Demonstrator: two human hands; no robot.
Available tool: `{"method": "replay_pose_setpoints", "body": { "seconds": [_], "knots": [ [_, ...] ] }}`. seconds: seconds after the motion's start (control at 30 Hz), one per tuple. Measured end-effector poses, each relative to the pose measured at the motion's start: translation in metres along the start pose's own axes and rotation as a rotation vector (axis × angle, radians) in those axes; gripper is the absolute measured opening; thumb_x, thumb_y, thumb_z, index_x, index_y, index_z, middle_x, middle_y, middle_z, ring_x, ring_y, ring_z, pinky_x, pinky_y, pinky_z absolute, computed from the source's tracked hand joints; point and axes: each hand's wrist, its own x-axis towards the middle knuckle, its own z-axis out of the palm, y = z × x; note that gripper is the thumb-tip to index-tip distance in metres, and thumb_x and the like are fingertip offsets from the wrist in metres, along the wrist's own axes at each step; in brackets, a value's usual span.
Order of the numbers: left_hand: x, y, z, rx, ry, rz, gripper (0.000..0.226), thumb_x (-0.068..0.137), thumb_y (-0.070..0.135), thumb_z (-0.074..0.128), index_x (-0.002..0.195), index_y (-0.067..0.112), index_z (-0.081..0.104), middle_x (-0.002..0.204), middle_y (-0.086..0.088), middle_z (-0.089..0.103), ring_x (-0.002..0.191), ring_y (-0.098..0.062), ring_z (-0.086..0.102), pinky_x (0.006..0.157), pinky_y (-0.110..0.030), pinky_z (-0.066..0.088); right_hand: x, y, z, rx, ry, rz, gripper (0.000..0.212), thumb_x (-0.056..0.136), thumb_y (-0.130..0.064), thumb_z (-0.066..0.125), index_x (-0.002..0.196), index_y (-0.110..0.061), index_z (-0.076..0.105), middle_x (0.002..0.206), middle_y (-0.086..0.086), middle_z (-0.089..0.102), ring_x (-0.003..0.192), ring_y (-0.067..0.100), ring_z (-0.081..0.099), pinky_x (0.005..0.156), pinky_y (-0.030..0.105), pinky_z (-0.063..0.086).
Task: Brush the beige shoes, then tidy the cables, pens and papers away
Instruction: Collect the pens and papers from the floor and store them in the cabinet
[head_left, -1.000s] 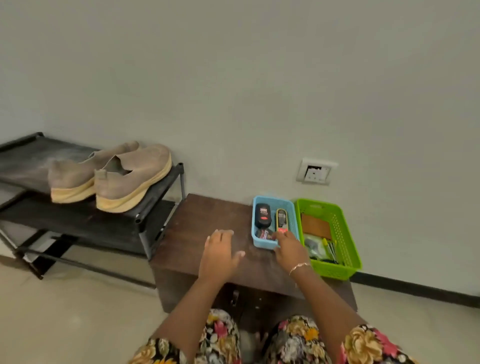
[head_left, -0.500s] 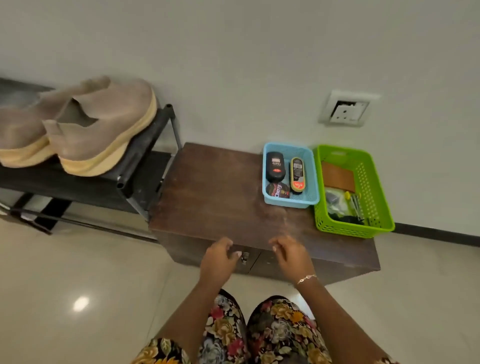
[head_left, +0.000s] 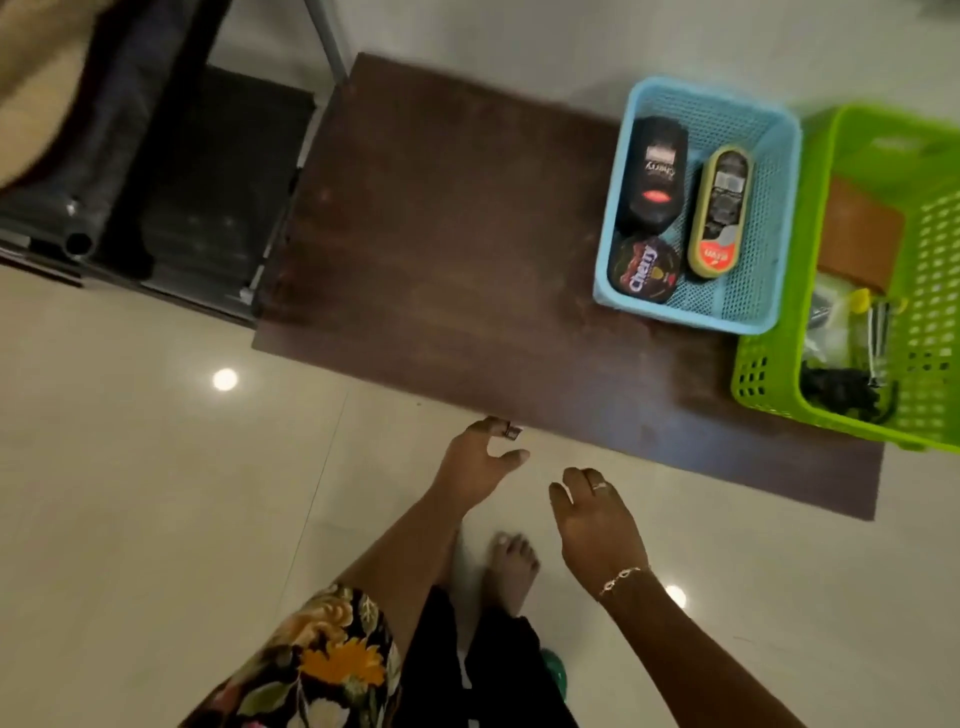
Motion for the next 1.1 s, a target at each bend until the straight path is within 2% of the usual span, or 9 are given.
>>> {"method": "replay_pose_setpoints", "body": {
  "seconds": [0.2,0.33,0.47,0.7,0.8,0.9,0.97,1.03,1.1],
  "knots": [
    [-0.008,-0.02,0.01,0.11,0.124,0.073,0.037,0.091,0.041,0.052,0.117,0.016,0.06,0.122,0.001,0.063,0.114,-0.017,0.056,0.085,-0.018,0.036,0.014,0.008,0.005,-0.087,-0.053,-0.026,0.034,0.059,-0.002,0.043,0.078,-0.002,0.071,0.081,0.013,0.067,0.072,0.027,0.066,0.064,0.031,0.056],
    [-0.03,-0.016,0.012,0.095,0.135,-0.002,0.07,0.081,0.065,0.025,0.121,0.02,0.06,0.123,0.002,0.063,0.119,-0.019,0.054,0.106,-0.037,0.036,0.005,0.003,-0.004,-0.062,-0.058,0.013,0.037,0.061,-0.002,0.036,0.073,-0.002,0.071,0.076,0.011,0.066,0.067,0.026,0.066,0.059,0.029,0.056],
    [-0.035,-0.011,0.013,0.296,0.166,-0.113,0.072,0.081,0.072,0.019,0.11,0.025,0.066,0.114,0.004,0.067,0.118,-0.016,0.053,0.115,-0.05,0.01,0.005,-0.003,-0.016,-0.081,-0.041,-0.005,0.03,0.046,0.001,0.054,0.07,-0.003,0.07,0.073,0.01,0.065,0.062,0.024,0.064,0.055,0.027,0.055],
    [-0.071,-0.039,0.019,0.217,0.248,-0.239,0.057,0.082,0.072,0.033,0.099,0.029,0.067,0.105,0.008,0.069,0.111,-0.012,0.056,0.113,-0.051,0.006,0.012,-0.006,-0.022,-0.269,-0.144,-0.149,0.031,0.041,-0.002,0.077,0.07,-0.001,0.07,0.074,0.013,0.064,0.068,0.027,0.065,0.065,0.033,0.056],
    [-0.084,-0.053,0.022,0.165,0.276,-0.319,0.047,0.082,0.067,0.04,0.1,0.03,0.063,0.107,0.008,0.068,0.114,-0.013,0.054,0.115,-0.051,0.006,0.023,-0.015,-0.029,-0.501,-0.254,-0.243,0.039,0.064,-0.013,0.076,0.098,0.006,0.067,0.098,0.024,0.064,0.095,0.036,0.061,0.09,0.042,0.049],
    [-0.093,-0.062,0.028,0.088,0.318,-0.362,0.044,0.082,0.065,0.044,0.105,0.03,0.058,0.116,0.006,0.063,0.124,-0.015,0.046,0.114,-0.053,0.003,0.04,-0.021,-0.028,-0.782,-0.347,-0.399,0.042,0.095,-0.011,0.039,0.131,0.011,0.039,0.138,0.033,0.035,0.13,0.044,0.031,0.11,0.049,0.024],
    [-0.099,-0.071,0.032,0.063,0.37,-0.35,0.058,0.081,0.064,0.047,0.125,0.026,0.047,0.134,0.0,0.051,0.136,-0.018,0.031,0.114,-0.053,0.001,0.047,-0.029,-0.03,-0.953,-0.358,-0.424,0.04,0.097,-0.016,0.035,0.129,0.007,0.045,0.139,0.031,0.037,0.133,0.043,0.027,0.11,0.048,0.023],
    [-0.102,-0.078,0.032,0.115,0.483,-0.275,0.088,0.078,0.067,0.048,0.145,0.019,0.017,0.152,-0.009,0.025,0.144,-0.025,0.013,0.113,-0.054,0.002,0.049,-0.036,-0.029,-1.0,-0.417,-0.396,0.035,0.096,-0.02,0.037,0.123,-0.004,0.053,0.127,0.018,0.052,0.125,0.036,0.038,0.109,0.044,0.023],
    [-0.1,-0.08,0.029,0.305,0.564,-0.125,0.099,0.075,0.066,0.045,0.147,0.013,0.003,0.154,-0.02,0.013,0.143,-0.035,0.007,0.111,-0.056,0.012,0.051,-0.042,-0.026,-0.977,-0.493,-0.331,0.032,0.096,-0.023,0.039,0.119,-0.012,0.057,0.12,0.01,0.056,0.122,0.031,0.042,0.11,0.043,0.022]
  ]
}}
